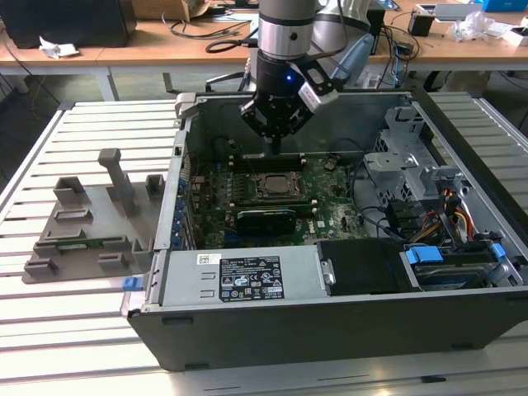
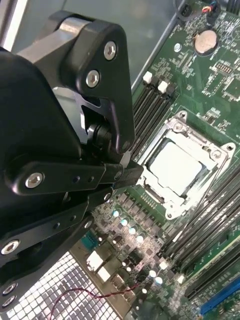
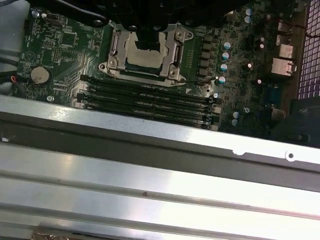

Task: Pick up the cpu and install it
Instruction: 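Install the first cpu locking lever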

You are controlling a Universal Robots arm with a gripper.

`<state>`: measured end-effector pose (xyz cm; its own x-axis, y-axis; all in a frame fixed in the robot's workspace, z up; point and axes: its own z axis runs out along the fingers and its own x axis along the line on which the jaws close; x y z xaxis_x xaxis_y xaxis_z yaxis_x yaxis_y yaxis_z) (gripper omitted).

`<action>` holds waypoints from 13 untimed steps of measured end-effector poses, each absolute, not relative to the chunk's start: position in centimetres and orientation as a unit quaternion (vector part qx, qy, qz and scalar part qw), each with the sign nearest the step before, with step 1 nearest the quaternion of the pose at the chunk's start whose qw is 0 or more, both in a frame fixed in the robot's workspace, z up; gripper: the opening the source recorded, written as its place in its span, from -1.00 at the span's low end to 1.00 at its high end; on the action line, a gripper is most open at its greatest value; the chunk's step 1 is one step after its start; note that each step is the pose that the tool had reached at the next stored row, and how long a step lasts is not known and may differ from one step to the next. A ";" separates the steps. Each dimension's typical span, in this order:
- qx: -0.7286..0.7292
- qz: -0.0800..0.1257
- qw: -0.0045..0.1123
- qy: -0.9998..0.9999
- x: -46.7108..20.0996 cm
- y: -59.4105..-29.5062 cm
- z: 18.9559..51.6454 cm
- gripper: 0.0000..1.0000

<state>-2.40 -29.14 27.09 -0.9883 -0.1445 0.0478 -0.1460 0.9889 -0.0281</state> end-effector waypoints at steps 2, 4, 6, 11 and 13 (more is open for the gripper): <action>0.070 0.015 0.023 -0.997 -2.7 -29.1 27.1 -0.79; 0.069 0.015 0.023 -0.997 -3.1 -29.0 27.1 -0.79; 0.068 0.015 0.022 -0.997 -3.6 -28.9 27.1 -0.79; 0.067 0.015 0.022 -0.997 -4.8 -28.0 27.1 -0.79; 0.067 0.015 0.021 -0.997 -5.5 -27.2 27.1 -0.79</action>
